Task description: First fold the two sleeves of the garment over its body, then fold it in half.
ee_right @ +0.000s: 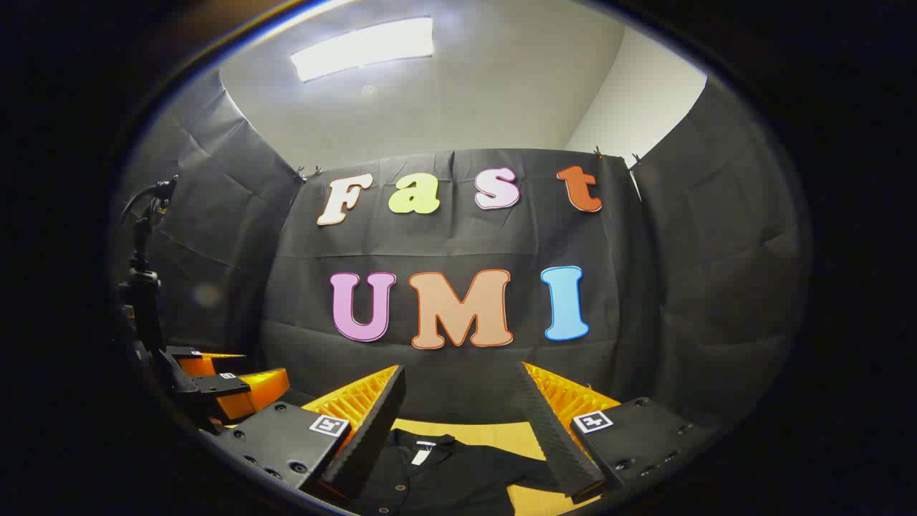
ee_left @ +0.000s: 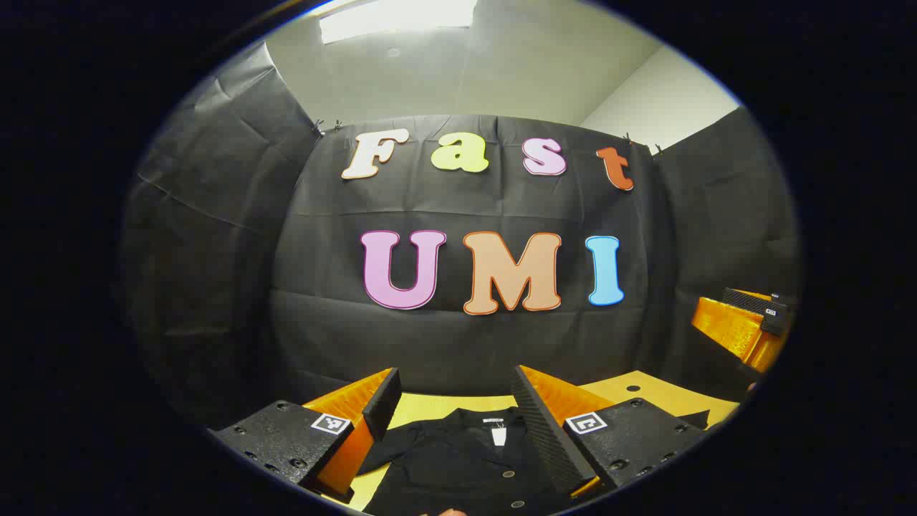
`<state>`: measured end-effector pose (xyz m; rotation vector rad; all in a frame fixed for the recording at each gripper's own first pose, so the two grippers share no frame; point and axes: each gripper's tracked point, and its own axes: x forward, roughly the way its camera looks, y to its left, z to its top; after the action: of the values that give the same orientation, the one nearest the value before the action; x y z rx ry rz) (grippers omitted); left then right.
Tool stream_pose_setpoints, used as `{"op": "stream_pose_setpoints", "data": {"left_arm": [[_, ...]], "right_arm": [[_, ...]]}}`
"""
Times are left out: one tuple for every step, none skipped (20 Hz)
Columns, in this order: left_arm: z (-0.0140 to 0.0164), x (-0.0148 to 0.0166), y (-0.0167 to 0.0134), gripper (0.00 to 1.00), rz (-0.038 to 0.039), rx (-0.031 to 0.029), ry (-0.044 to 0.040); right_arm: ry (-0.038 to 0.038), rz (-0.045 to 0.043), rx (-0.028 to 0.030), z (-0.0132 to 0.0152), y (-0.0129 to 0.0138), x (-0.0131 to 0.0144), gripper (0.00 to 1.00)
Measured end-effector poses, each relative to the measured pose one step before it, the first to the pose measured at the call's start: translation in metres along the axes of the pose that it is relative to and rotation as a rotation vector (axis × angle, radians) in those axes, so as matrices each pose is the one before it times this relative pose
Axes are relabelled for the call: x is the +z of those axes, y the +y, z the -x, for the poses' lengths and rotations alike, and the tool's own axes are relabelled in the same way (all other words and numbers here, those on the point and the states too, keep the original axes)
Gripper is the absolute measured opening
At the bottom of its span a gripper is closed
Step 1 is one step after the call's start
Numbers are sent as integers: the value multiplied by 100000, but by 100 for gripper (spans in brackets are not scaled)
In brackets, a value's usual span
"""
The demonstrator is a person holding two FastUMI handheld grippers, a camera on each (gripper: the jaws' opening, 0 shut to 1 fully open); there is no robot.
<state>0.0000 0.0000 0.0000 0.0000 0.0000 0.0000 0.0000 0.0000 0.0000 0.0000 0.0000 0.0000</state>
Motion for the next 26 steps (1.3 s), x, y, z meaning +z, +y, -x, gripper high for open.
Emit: {"op": "stream_pose_setpoints", "data": {"left_arm": [[35, -34, 77, 92, -136, 27, -93], [78, 20, 132, 93, -148, 170, -20], [41, 63, 155, 93, -54, 217, -93], [82, 21, 202, 93, -198, 300, -147], [129, 140, 298, 92, -398, 399, -291], [231, 2, 439, 92, -571, 743, -333], [106, -2, 303, 92, -254, 591, -72], [55, 59, 278, 92, -193, 513, -208], [53, -20, 309, 93, -236, 213, 50], [140, 16, 285, 92, -291, 239, 104], [-99, -166, 326, 92, -123, 293, 175], [40, -3, 252, 92, 1, 206, 223], [92, -166, 305, 93, 15, 284, 208], [-31, -103, 302, 93, 27, 298, 354], [20, -320, 201, 93, -178, -217, 773], [-114, -415, 172, 92, -796, -82, 1425], [-17, -321, 455, 92, -791, 126, 907], [-136, -141, 333, 92, -338, 120, 691], [-143, -120, 278, 92, 114, 94, 274], [-73, 110, 249, 92, 429, 2, -513], [-41, 121, 235, 92, 389, -51, -926], [-160, 16, 235, 92, 315, 166, -615], [-182, -64, -1, 92, 409, -395, -488], [-62, -139, 44, 92, 377, -584, 69], [85, -184, -105, 93, 399, -988, 111], [-82, 7, -15, 92, 489, -671, -756]], "right_arm": [[50, -49, -249, 31, -51, -36, 95], [133, -302, -115, 0, -38, -96, 95], [247, -391, 43, -46, 24, -73, 95], [27, -302, 137, 86, 146, -44, 97], [80, -82, 279, -154, 158, -104, 95], [262, 84, 219, -25, 153, -100, 95], [370, 76, 290, -40, 152, -188, 95], [375, 23, 315, -106, 169, -129, 95], [486, -20, 278, -67, 188, -219, 95], [270, -11, 376, -174, 227, -131, 95], [195, 24, 263, -125, 225, -44, 97], [158, -83, 410, -108, 300, -10, 99], [85, 90, 228, -52, 230, -122, 99], [10, 193, -44, -21, 261, 22, 99], [197, 109, 114, -129, 189, -112, 99], [214, -46, 231, -95, 243, -60, 98], [100, 69, 87, -72, 353, -184, 97], [210, 52, -71, -59, 209, -41, 99], [-74, -480, 87, -32, 142, -4, 95], [-443, -333, -89, -174, 177, 181, 98], [-519, 91, -565, -116, 96, 102, 95], [-368, 347, -569, -71, 6, 81, 98], [-96, 374, -685, 5, 121, -108, 95], [525, 313, -589, -54, 1, -194, 95], [638, 524, -139, -68, 66, -339, 100], [-375, 881, -632, -92, -175, 33, 99]]}}
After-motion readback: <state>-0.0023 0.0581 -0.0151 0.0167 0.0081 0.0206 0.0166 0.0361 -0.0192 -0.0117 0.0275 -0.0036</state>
